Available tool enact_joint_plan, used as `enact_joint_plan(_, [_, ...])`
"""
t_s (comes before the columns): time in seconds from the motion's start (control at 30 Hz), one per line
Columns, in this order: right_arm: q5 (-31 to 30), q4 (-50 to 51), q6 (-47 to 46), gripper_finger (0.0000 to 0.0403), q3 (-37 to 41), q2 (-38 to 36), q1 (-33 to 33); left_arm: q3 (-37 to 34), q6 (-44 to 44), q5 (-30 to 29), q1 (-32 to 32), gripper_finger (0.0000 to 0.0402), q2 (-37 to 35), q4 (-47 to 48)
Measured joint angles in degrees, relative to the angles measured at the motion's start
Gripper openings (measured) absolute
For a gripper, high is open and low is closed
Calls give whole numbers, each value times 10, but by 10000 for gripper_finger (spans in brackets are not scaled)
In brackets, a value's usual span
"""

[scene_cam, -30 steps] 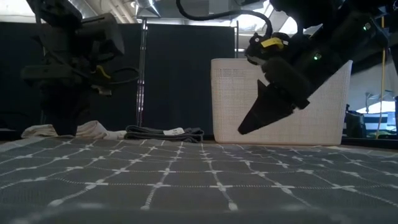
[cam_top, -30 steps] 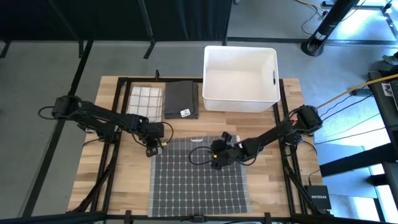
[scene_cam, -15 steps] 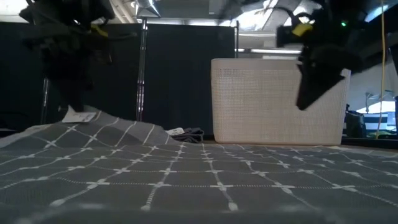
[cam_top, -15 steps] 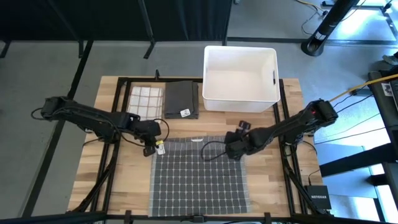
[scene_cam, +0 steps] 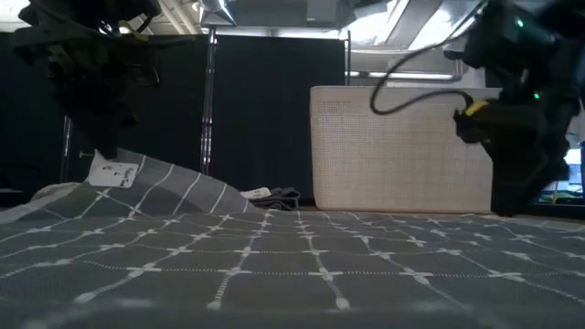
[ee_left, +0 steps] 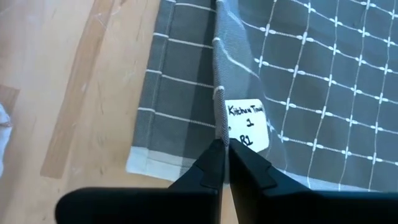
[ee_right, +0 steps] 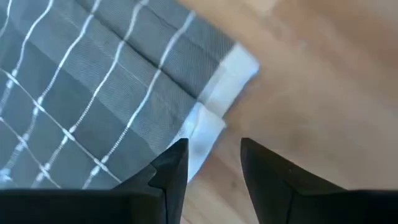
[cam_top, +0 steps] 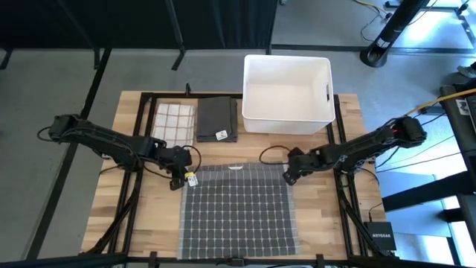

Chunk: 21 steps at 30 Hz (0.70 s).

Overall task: Fold towel
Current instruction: Fold the grey patterned towel

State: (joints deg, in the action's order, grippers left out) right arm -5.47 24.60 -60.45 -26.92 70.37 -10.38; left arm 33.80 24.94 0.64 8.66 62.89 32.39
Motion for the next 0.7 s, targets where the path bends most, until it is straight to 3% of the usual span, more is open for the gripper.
enact_joint_plan(0.17, [20,-102,-64,149,56,-11,12,0,0,0,6,12,0,-1])
enact_joint_plan(0.33, [20,-138,-55,149,60,-10,10,0,-3,0,8,12,0,0])
enact_joint_plan(0.7, [22,-124,-5,149,29,-9,11,0,-4,0,8,13,0,0])
